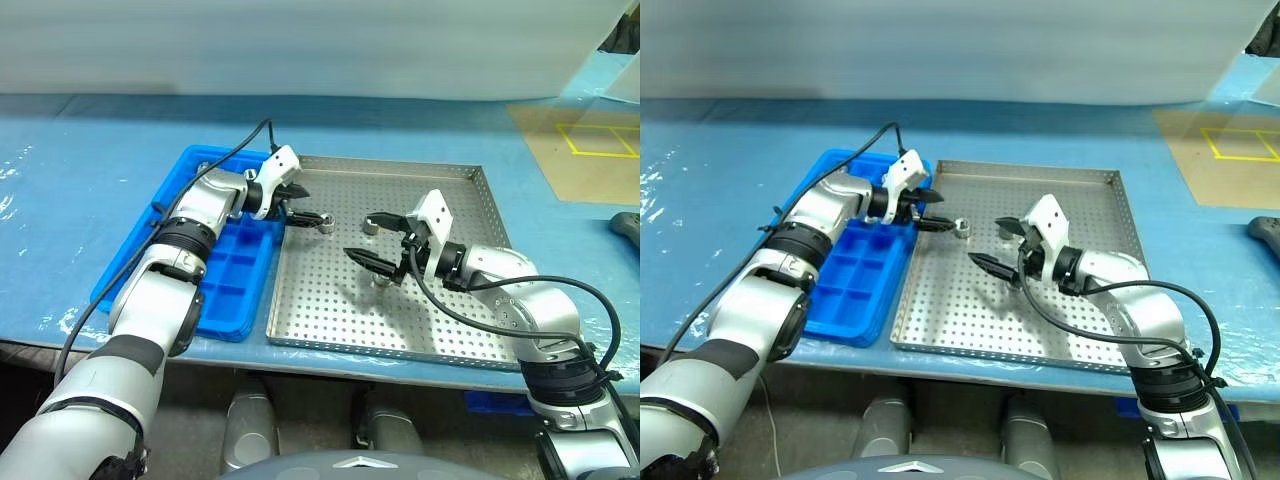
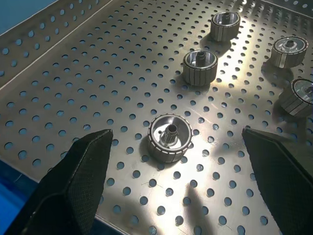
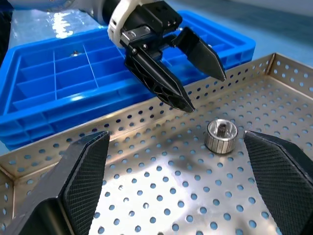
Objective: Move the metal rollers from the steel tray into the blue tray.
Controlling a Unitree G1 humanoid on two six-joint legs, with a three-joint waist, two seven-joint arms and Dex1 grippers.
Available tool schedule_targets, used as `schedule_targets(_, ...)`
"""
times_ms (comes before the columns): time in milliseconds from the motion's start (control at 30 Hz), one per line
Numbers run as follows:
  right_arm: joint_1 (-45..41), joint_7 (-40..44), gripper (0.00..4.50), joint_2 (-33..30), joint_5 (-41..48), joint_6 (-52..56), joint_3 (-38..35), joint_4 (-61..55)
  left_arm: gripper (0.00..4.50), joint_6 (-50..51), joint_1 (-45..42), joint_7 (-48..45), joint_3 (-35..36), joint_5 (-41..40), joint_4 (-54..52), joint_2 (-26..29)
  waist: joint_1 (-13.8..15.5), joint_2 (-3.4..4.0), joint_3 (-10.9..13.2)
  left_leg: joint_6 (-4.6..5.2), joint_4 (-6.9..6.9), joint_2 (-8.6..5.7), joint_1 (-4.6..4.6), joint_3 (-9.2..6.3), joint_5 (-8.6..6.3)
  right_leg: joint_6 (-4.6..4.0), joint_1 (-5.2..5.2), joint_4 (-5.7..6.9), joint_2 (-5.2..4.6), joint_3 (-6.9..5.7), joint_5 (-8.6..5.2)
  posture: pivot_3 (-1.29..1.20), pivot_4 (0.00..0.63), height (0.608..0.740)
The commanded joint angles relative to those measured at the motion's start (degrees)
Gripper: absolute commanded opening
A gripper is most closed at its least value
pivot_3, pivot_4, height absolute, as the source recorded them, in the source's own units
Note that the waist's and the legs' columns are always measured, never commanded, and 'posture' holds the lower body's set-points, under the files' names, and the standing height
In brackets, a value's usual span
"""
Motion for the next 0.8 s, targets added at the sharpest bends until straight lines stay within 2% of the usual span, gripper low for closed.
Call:
schedule_targets(33,0.56,-1.15,4.50,-1.03,0.90,1.96,-1.49,-2.58,4.49,-4.19,-3.28,-0.72,0.39,1.48,2.98,-0.80,0.00,0.00,0.00,0.00,0.00,0.00,0.00,0.00,0.00,0.00,0.01,-0.01,0.00,-0.01,0.00,-0.10,0.150,0.740)
schedule_targets(400,2.14,-3.20,4.50,-1.08,2.77,7.19,-2.29,-4.56,4.49,-13.25,-6.41,0.47,-1.25,8.30,11.81,-3.22,-0.03,-0.01,0.01,0.04,-0.01,0.00,0.01,0.00,-0.02,0.01,0.02,-0.05,0.00,0.00,0.00,-0.12,0.150,0.740)
schedule_targets(800,3.48,-4.64,4.50,-1.03,4.19,7.85,-2.90,-6.47,4.49,-16.46,-7.09,2.21,-0.46,11.96,15.95,-5.41,-0.10,-0.02,0.01,0.04,-0.01,-0.01,0.01,0.00,-0.02,0.01,0.03,-0.07,-0.03,0.00,0.01,-0.15,0.150,0.740)
